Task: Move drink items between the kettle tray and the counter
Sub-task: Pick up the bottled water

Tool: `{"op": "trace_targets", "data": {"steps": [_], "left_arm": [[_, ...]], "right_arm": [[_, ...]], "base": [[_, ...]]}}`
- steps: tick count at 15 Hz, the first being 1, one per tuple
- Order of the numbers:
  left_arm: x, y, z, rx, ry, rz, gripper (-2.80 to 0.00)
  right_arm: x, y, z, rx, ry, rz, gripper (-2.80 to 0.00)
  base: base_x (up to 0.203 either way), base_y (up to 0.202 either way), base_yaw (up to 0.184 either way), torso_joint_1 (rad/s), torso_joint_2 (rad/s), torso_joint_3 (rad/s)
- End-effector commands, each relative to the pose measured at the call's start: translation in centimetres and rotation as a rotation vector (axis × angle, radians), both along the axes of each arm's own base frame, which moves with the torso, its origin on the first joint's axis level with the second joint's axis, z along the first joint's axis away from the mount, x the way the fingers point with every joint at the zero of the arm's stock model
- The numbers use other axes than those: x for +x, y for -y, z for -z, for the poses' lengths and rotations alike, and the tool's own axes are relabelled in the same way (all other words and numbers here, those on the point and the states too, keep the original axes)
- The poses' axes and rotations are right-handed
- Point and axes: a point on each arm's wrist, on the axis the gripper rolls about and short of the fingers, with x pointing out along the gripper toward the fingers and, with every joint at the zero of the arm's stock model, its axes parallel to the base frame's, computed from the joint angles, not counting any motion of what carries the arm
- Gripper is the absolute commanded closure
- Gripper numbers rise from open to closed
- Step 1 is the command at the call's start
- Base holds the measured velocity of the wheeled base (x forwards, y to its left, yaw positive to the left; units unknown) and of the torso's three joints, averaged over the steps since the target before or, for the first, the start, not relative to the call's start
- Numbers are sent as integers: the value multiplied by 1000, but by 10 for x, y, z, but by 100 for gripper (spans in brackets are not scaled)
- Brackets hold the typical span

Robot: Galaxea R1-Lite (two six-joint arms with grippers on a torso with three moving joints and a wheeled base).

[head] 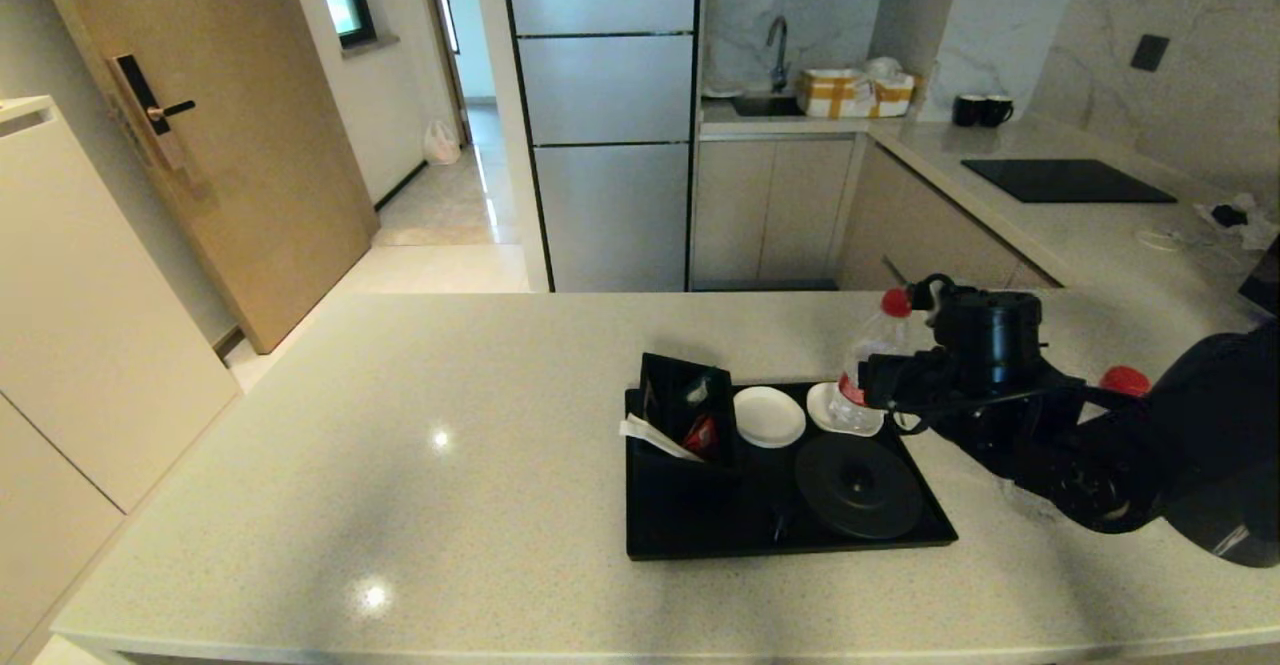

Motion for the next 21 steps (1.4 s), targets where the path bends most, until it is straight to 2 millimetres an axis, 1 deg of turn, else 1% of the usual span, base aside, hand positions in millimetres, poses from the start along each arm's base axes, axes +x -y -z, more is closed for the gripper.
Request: {"op": "trace_targets", "data": {"steps": [1,3,9,14,17,18,21], "left_arm": [[0,0,0,0,0,-1,0],[0,0,0,0,-1,-1,0],[0,0,0,0,0,-1,0],[0,0,0,0,0,-1,0],[0,0,0,0,0,-1,0],[0,0,0,0,0,-1,0],[0,0,0,0,1,-1,0]], "right_arm": [[11,-4,21,-8,-20,2,-280],[19,-5,31,-9,-18,5,-280],[51,11,38,-20,21,62,-280],[66,9,53,-23,16,68,-280],[71,7,56,-31,11,76,-280],[73,7,56,-48,16,88,0],[70,6,49,-56,23,85,0]], "base": [[0,0,0,0,0,0],[0,0,0,0,0,0],[0,0,0,0,0,0],[0,0,0,0,0,0],[0,0,0,0,0,0],[0,0,0,0,0,0],[0,0,0,0,0,0]]}}
